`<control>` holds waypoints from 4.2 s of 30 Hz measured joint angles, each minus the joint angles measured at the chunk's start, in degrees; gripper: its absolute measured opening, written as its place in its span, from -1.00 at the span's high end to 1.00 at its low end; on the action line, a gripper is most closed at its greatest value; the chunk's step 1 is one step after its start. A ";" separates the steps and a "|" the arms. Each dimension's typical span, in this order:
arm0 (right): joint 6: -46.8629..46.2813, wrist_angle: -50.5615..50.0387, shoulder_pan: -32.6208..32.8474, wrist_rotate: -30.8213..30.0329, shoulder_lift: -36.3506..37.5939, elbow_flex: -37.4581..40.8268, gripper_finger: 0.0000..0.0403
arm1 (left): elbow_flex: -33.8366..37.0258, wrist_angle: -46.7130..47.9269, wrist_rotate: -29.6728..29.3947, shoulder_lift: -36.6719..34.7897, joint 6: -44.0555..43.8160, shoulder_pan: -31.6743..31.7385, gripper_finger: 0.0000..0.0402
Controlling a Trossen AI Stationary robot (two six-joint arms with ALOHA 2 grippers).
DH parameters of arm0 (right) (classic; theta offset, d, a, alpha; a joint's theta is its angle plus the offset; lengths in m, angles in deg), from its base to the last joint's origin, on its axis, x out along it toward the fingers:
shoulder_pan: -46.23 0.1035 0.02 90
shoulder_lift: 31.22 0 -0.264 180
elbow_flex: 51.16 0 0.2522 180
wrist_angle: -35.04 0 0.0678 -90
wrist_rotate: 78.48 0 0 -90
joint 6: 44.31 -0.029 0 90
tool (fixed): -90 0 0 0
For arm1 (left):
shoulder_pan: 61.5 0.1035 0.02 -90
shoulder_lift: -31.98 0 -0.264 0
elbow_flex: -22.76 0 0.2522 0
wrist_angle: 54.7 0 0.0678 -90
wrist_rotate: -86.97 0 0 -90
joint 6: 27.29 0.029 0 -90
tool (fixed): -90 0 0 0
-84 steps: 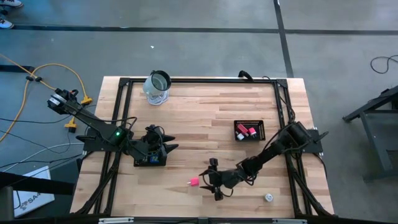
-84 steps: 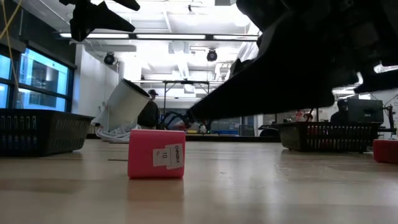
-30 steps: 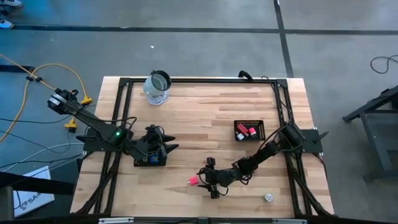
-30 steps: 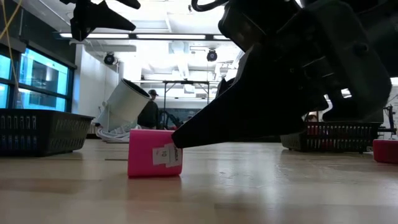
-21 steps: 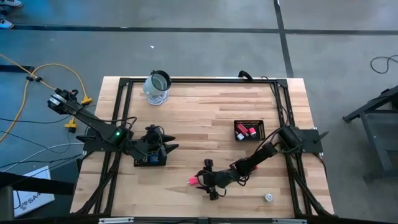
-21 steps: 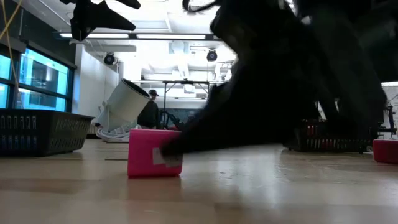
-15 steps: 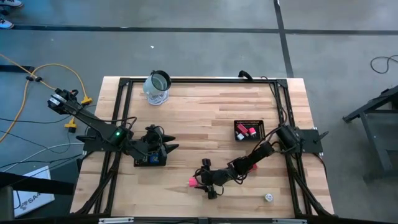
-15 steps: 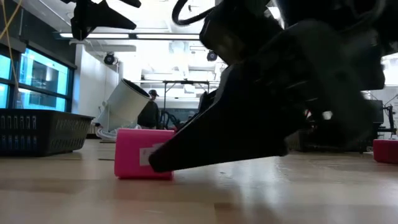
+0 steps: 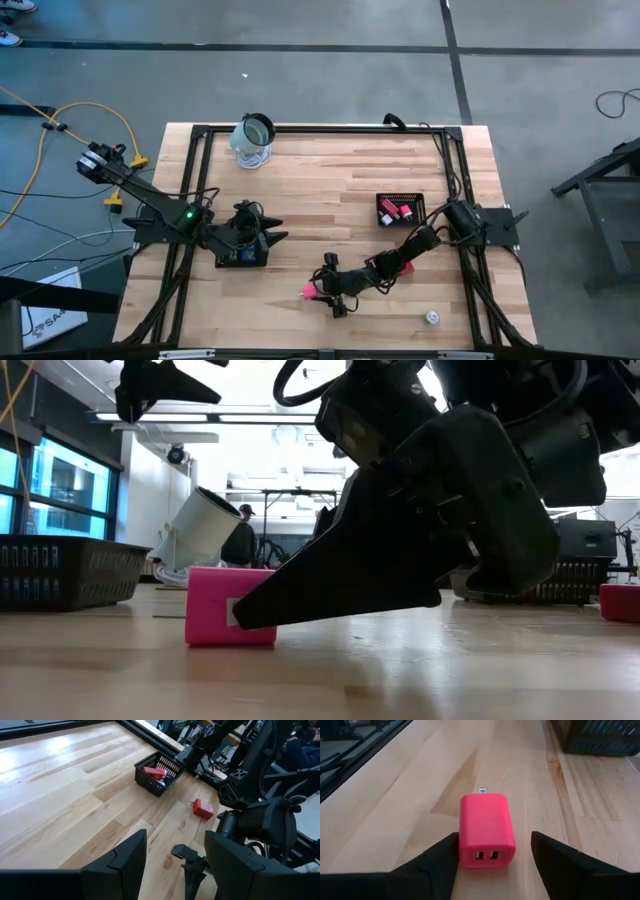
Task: Pick & Place Office items
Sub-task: Put the pink charger adapter into the right black bin
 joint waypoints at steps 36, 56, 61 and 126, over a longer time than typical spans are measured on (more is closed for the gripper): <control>0.46 0.46 0.19 0.59 0.02 0.07 0.28 | 0.00 -0.02 -0.02 0.00 -0.02 0.00 0.03; 1.71 -2.51 1.31 -6.61 3.25 0.09 0.29 | 0.00 -0.02 0.00 0.00 -0.02 0.00 0.03; 1.92 -9.05 1.33 -10.88 7.80 0.09 0.29 | 0.00 -0.08 -0.02 0.00 -0.01 0.00 0.03; -74.78 -82.50 5.81 -38.89 55.83 30.42 0.28 | 0.00 -3.00 -0.02 0.02 -0.01 0.00 0.03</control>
